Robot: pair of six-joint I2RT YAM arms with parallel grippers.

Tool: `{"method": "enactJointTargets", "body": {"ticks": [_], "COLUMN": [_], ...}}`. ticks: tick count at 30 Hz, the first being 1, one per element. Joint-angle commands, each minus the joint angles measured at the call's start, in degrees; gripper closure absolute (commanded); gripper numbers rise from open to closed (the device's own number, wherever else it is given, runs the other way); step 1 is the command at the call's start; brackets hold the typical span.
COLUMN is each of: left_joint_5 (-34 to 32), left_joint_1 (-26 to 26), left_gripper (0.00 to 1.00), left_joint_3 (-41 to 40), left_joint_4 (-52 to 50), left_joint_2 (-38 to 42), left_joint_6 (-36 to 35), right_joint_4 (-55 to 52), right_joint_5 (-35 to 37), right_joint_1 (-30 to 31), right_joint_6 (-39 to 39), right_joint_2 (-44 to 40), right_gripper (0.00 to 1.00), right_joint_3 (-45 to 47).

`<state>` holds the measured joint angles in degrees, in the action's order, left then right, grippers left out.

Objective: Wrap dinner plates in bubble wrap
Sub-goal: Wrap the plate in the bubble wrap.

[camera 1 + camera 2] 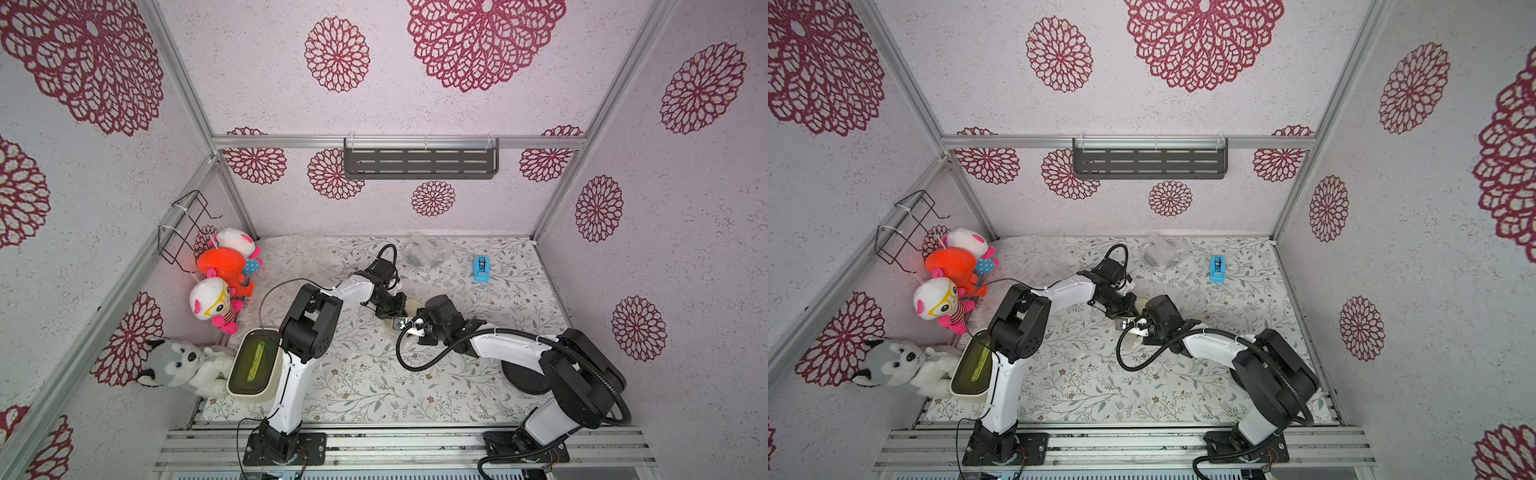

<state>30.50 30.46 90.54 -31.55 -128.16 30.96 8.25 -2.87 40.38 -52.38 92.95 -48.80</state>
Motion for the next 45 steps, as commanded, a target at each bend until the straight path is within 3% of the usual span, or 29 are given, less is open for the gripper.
{"method": "enactJointTargets", "body": {"ticks": [1,4,7,9,10,12,13,17,23,32,37,41,45], "left_joint_5": [-3.2,-1.8,-2.1,-2.2,-2.1,-2.0,-1.9,-2.1,-2.2,-1.8,-1.5,-1.4,-1.3], "left_joint_1": [0.5,0.5,0.2,0.0,0.0,-0.2,-0.2,-0.3,-0.4,-0.6,-0.8,-0.9,-1.1], "left_gripper": [1.0,1.0,1.0,1.0,1.0,1.0,1.0,1.0,1.0,1.0,1.0,1.0,1.0], "left_joint_3": [-4.3,-4.9,-4.6,-4.4,-4.4,-4.4,-4.6,-5.3,-5.6,-6.3,-6.6,-6.8,-6.8], "left_joint_4": [-2.5,-1.2,-1.8,-1.8,-1.8,-1.8,-1.5,-0.4,-0.6,0.4,0.9,0.9,0.9], "left_joint_2": [-3.8,-2.9,-3.2,-3.6,-3.9,-4.1,-3.9,-3.5,-3.6,-3.6,-3.6,-3.4,-3.2], "left_joint_6": [-3.5,-4.3,-4.2,-3.7,-3.2,-2.4,-2.0,-0.9,-0.6,-0.6,-0.5,-0.5,-0.2], "right_joint_4": [-0.8,-1.1,-0.8,-4.1,-6.2,-9.7,-12.2,-17.5,-4.1,9.5,5.6,-1.9,-7.0], "right_joint_5": [-5.0,-6.7,-8.9,-10.5,-11.1,-10.1,-8.8,-6.1,-0.7,5.6,5.4,3.3,5.7], "right_joint_1": [-2.8,-4.4,-4.6,-4.5,-4.2,-2.1,-0.2,5.3,11.1,14.1,14.3,14.3,14.3], "right_joint_6": [-6.0,-6.5,-2.2,1.9,4.0,6.3,6.2,10.2,13.5,4.4,0.3,2.5,4.6], "right_joint_2": [3.9,6.4,2.5,-2.9,-5.7,-10.4,-11.8,-11.5,-4.8,-1.8,-1.1,-5.7,-9.2], "right_gripper": [1.0,1.0,1.0,0.7,0.6,0.44,0.43,0.39,0.38,0.38,0.43,0.43,0.43], "right_joint_3": [-3.4,-4.0,-2.9,-2.3,-1.5,1.8,3.3,5.8,3.9,8.4,9.0,10.3,13.1]}}
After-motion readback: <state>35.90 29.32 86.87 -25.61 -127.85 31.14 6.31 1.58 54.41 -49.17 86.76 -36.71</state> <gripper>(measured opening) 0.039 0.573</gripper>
